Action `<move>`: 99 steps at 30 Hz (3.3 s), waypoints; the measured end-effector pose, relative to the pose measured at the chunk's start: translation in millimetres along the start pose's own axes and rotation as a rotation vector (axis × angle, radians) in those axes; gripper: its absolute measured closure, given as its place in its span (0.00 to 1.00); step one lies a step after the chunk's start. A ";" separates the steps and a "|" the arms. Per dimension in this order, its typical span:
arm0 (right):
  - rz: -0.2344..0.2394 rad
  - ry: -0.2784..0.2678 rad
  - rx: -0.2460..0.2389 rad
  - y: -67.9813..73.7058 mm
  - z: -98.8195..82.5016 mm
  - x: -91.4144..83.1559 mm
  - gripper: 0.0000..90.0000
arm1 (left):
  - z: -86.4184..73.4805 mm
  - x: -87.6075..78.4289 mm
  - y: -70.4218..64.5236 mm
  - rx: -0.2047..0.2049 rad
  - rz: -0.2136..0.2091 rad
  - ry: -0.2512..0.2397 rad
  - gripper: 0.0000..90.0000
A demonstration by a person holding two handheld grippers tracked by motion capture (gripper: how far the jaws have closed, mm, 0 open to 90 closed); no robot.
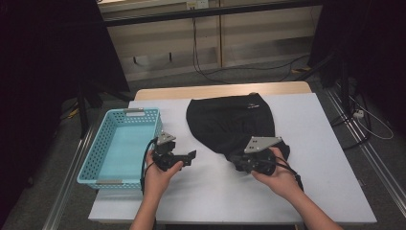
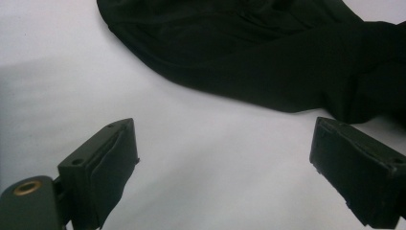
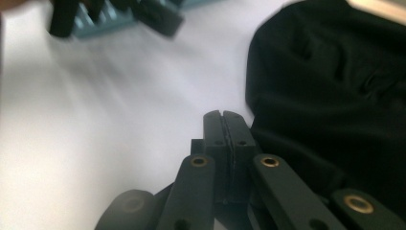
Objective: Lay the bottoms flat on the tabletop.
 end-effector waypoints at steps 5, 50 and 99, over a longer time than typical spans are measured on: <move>-0.017 -0.065 0.033 -12.4 7.3 -20.9 0.99 | -0.1 -0.4 -0.3 0.002 0.000 0.001 0.10; -0.141 0.172 0.021 -22.5 -21.7 58.2 0.69 | -0.9 4.0 -3.4 0.007 -0.008 0.011 0.10; -0.166 0.083 0.154 -49.5 -37.2 -4.7 0.35 | -11.8 51.0 -33.4 0.124 -0.021 0.121 0.35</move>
Point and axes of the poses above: each handheld gripper's, and its own axes: x roughly forward along the jaws, z roughly out of its top, y roughly to its left, the point moved 10 cm from there along x, roughly forward along the jaws, and after that the axes turned 12 degrees about y, right-handed, at the moved point
